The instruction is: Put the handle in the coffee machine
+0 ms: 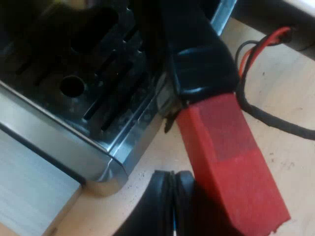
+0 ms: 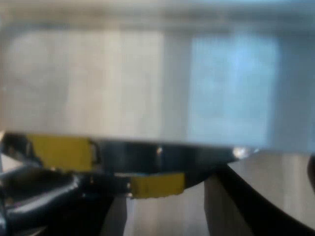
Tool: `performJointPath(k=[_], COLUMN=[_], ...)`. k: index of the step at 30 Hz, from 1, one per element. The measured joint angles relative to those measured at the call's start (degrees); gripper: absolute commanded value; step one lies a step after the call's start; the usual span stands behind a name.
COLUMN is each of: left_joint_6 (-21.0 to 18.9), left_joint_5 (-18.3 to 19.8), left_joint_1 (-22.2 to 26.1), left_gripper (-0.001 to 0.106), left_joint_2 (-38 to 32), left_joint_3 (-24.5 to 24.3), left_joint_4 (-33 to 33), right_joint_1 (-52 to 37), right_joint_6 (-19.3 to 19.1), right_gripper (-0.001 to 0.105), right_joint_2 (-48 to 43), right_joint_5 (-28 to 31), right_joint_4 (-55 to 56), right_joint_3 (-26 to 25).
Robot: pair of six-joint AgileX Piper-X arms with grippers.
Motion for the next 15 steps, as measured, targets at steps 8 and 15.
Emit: performJointPath(k=[8,15], left_joint_6=[-9.6,-16.6], left_joint_5=[-4.7,-6.7], left_joint_1=[-6.1,-8.7], left_gripper=[0.0,0.0], left_joint_2=[-3.1,-4.3], left_joint_3=[0.1,1.1], left_joint_4=[-5.9,-7.3], right_joint_1=[0.0,0.0], right_joint_6=[0.0,0.6], right_gripper=[0.041,0.041], right_joint_2=[0.0,0.0], right_joint_5=[0.8,1.3], right_joint_4=[0.0,0.8], right_joint_3=[0.1,0.4])
